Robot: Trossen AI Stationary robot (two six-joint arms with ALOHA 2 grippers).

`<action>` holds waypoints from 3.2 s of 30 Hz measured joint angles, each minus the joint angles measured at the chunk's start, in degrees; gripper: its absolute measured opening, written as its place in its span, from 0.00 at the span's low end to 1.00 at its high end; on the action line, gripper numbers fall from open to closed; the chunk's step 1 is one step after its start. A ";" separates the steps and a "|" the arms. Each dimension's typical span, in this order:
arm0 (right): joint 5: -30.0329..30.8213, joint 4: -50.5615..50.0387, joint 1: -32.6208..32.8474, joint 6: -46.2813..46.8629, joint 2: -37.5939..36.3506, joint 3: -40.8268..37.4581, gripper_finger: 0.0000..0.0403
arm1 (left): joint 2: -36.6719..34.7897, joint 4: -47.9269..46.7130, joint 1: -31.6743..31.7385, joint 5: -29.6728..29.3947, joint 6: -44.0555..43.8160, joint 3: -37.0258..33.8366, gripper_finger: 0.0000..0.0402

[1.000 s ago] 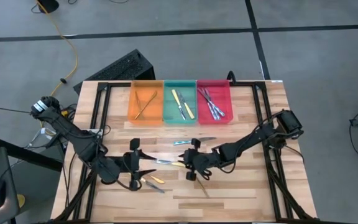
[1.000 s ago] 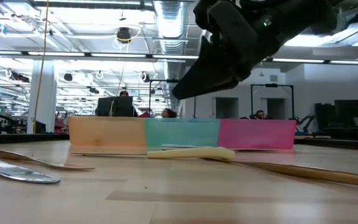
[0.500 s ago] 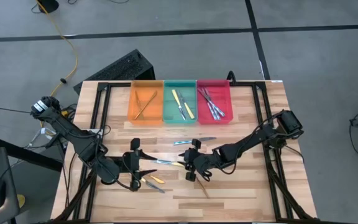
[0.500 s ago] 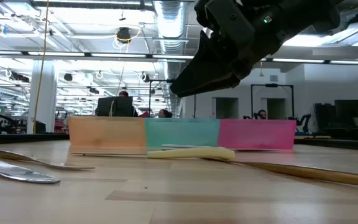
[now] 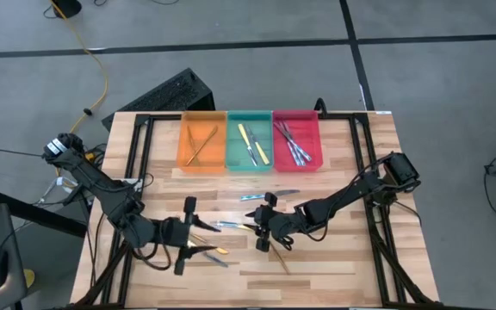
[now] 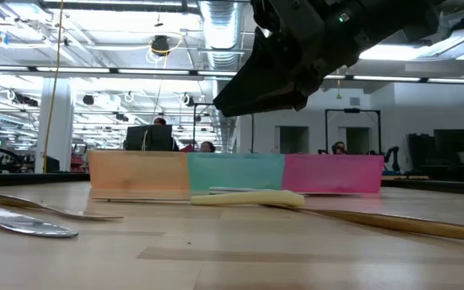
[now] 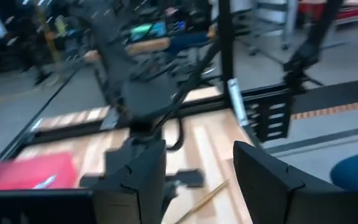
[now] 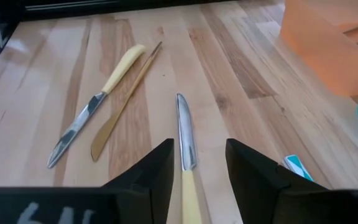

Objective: Sort silverware by color (type)
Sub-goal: Put the yellow table knife into the blue bin

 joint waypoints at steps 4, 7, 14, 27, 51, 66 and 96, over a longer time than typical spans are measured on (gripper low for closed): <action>0.02 -0.13 0.00 -0.02 0.00 0.00 0.42 | -0.03 3.50 -2.82 0.70 5.60 0.00 0.43; 0.02 -0.18 -0.16 -0.04 0.00 0.00 0.42 | -0.23 4.32 -5.31 -3.21 8.63 0.00 0.43; 0.04 0.22 -0.51 0.46 0.00 0.00 0.42 | -2.12 4.97 -10.20 -6.64 11.98 0.02 0.43; -0.02 1.13 -0.09 0.92 0.00 0.02 0.42 | -10.63 2.05 -8.67 -5.10 10.36 -1.99 0.43; 0.02 7.98 -0.39 -0.69 15.06 0.33 0.42 | -11.69 17.70 -7.40 -9.44 0.49 -18.43 0.43; 0.31 2.89 -1.54 6.72 14.79 0.42 0.21 | -10.08 16.39 -7.34 -12.95 -3.24 -18.43 0.43; -3.10 21.55 -9.00 9.60 15.17 0.09 0.17 | -25.91 32.79 -3.47 -11.65 -11.40 -43.98 0.25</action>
